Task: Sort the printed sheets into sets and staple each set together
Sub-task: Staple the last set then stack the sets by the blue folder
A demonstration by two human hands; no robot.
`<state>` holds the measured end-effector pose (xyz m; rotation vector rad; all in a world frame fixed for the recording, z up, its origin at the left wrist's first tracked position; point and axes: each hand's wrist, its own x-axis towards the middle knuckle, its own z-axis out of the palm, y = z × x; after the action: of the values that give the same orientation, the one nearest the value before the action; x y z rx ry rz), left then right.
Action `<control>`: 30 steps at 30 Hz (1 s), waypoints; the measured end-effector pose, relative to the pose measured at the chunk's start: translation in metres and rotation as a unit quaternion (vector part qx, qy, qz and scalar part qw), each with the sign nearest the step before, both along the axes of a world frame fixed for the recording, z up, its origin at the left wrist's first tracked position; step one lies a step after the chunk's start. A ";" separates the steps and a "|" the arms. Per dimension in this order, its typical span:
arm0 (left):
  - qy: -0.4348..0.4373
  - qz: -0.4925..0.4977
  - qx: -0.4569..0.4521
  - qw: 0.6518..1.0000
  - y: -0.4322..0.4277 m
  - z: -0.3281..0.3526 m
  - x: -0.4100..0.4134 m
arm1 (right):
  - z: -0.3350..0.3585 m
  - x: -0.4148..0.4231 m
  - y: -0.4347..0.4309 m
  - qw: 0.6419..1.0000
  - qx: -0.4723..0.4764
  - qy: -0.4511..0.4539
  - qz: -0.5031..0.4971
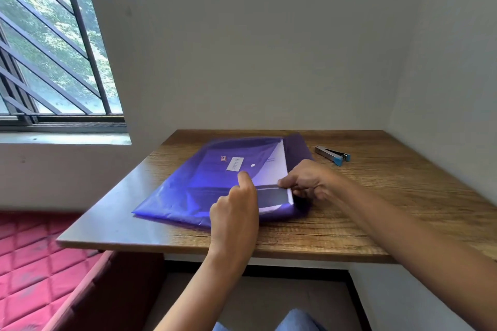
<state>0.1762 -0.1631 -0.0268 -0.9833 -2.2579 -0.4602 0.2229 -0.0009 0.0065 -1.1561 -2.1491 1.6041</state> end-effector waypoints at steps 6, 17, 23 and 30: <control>0.003 0.021 0.015 1.000 0.001 -0.006 -0.007 | 0.009 0.040 0.044 0.998 0.021 -0.060 -0.013; -0.033 -0.007 0.052 0.998 0.005 -0.011 -0.011 | 0.023 0.055 0.026 0.844 0.457 -0.276 0.058; -0.034 -0.020 0.058 0.998 0.004 -0.011 -0.011 | 0.005 0.027 -0.017 0.830 0.485 -0.082 0.262; -0.055 -0.050 0.048 0.996 -0.003 -0.016 -0.018 | -0.014 0.040 -0.017 0.811 0.472 0.032 0.344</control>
<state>0.1582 -0.1663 -0.0432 -1.0470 -2.2669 -0.6755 0.2626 -0.0175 -0.0071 0.0080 -2.8865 0.4340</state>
